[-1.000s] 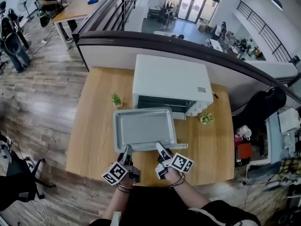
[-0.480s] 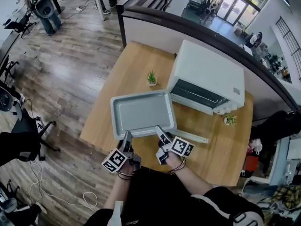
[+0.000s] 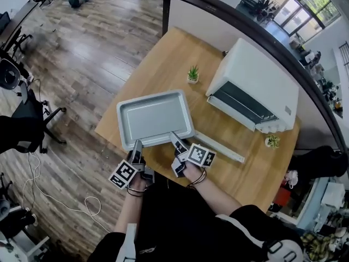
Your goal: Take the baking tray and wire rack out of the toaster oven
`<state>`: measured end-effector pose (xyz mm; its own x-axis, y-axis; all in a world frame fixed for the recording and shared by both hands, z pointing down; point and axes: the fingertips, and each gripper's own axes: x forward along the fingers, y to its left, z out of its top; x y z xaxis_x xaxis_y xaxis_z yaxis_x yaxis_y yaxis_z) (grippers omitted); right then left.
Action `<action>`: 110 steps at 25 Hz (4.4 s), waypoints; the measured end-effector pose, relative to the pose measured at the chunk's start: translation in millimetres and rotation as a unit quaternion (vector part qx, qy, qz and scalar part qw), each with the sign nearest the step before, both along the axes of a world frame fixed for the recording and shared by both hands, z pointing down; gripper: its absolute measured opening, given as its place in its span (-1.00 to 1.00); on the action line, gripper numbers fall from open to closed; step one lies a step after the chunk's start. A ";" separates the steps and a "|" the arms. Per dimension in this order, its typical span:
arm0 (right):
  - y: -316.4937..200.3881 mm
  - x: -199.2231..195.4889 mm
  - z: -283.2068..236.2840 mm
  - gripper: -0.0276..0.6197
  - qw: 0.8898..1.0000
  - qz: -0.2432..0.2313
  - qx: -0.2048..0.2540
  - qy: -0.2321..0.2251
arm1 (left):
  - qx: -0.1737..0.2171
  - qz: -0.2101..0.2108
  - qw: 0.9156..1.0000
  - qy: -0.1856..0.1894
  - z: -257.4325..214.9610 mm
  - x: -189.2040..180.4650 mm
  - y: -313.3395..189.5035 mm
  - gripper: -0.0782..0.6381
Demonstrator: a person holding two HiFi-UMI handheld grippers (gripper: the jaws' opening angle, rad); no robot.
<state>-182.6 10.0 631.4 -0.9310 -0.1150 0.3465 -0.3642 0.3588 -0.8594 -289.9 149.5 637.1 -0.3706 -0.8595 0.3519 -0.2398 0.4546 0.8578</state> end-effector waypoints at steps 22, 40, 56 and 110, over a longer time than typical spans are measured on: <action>18.1 -1.1 56.7 -0.40 0.995 -0.013 -0.050 0.087 | -0.067 -0.017 0.996 0.051 50.5 3.2 22.2 -0.35; 39.0 7.2 84.3 -0.03 0.977 -0.090 -0.019 0.190 | -0.173 0.032 0.978 0.109 90.6 10.0 29.1 -0.33; 58.3 34.3 82.6 -0.03 0.966 -0.134 0.021 0.220 | -0.211 0.062 0.970 0.105 91.3 25.6 55.5 -0.24; -33.0 95.4 -30.2 -0.09 0.908 -0.025 0.350 0.230 | -0.133 0.420 0.844 -0.306 -34.7 102.9 -129.0 -0.17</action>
<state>-87.3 -23.0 601.2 -0.7167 -0.4182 0.5580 -0.5951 0.7840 -0.1767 -187.0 20.5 602.4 0.1475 -0.8310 0.5364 -0.9343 0.0610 0.3514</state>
